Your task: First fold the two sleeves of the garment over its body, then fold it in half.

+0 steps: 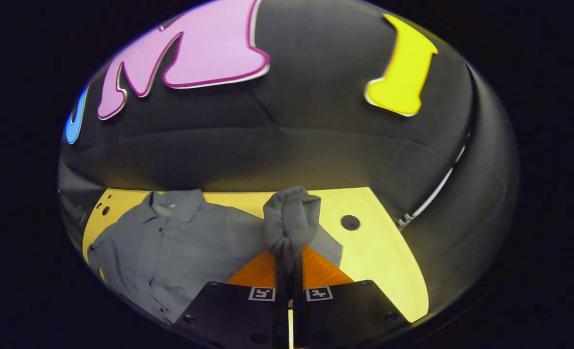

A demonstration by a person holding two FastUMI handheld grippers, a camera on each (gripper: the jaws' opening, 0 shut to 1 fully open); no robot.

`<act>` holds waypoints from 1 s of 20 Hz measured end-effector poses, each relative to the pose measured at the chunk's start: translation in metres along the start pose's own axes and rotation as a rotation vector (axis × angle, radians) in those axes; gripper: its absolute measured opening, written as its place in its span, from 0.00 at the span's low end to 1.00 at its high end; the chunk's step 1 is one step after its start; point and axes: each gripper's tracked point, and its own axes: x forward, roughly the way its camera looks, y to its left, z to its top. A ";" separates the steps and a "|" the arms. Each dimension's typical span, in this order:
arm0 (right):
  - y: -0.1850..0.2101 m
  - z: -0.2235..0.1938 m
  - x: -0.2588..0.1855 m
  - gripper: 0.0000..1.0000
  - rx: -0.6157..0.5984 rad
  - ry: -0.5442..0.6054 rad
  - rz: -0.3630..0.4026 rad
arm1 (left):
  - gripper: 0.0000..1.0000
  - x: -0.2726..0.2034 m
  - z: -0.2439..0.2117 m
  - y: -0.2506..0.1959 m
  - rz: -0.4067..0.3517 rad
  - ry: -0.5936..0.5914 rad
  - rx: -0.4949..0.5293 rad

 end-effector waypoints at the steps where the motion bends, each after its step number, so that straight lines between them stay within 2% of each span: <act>1: 0.017 0.004 0.001 0.08 -0.011 -0.003 0.014 | 0.96 -0.001 0.000 0.005 0.009 -0.001 0.002; 4: 0.069 0.015 0.006 0.08 -0.066 -0.009 0.062 | 0.96 -0.003 -0.005 0.021 0.048 0.005 -0.008; 10: 0.209 0.024 0.007 0.08 -0.131 -0.025 0.231 | 0.96 -0.004 -0.012 0.043 0.106 0.020 -0.060; 20: 0.413 -0.030 -0.007 0.08 -0.257 0.028 0.478 | 0.96 -0.010 -0.018 0.097 0.202 0.019 -0.125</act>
